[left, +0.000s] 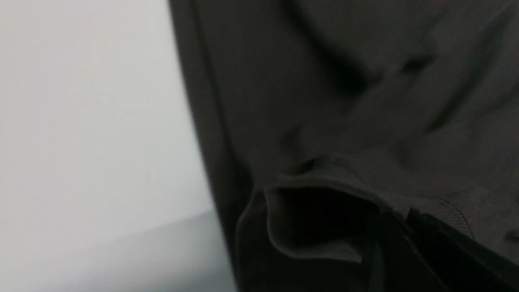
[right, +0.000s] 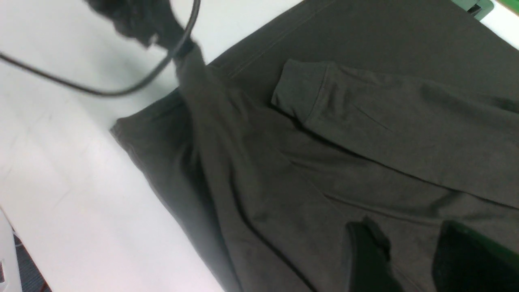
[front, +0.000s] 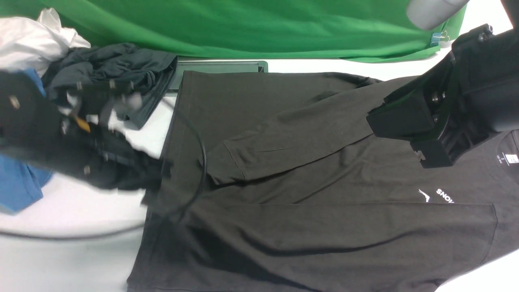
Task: Fold a long-sleeved shirt on a white desktop.
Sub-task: 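Fold the left side of the dark shirt inward over its body with the left gripper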
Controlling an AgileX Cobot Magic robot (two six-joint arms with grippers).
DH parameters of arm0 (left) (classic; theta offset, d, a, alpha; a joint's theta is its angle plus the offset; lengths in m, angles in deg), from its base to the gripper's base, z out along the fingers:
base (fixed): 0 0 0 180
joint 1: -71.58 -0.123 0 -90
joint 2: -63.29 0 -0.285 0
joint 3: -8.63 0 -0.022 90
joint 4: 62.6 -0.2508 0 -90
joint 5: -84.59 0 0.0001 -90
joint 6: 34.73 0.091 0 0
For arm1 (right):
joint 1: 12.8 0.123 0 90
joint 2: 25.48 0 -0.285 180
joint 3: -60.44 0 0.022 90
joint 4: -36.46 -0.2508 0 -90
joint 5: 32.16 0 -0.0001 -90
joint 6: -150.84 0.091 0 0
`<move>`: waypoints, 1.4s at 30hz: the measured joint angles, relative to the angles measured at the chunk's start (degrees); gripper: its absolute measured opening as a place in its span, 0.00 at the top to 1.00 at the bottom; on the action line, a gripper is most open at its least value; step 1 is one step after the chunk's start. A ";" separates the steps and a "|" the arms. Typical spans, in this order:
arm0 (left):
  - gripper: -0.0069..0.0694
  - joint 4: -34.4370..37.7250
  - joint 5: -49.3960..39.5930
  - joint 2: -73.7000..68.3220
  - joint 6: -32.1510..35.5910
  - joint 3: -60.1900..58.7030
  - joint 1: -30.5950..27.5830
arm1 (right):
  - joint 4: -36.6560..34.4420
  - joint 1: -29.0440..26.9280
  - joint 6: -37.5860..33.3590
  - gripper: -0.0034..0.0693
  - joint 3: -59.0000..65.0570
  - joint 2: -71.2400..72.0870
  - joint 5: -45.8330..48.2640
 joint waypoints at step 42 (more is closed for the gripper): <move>0.85 4.10 11.20 -30.68 26.22 23.50 -1.24 | -0.10 0.00 1.54 0.62 0.00 -2.57 -0.41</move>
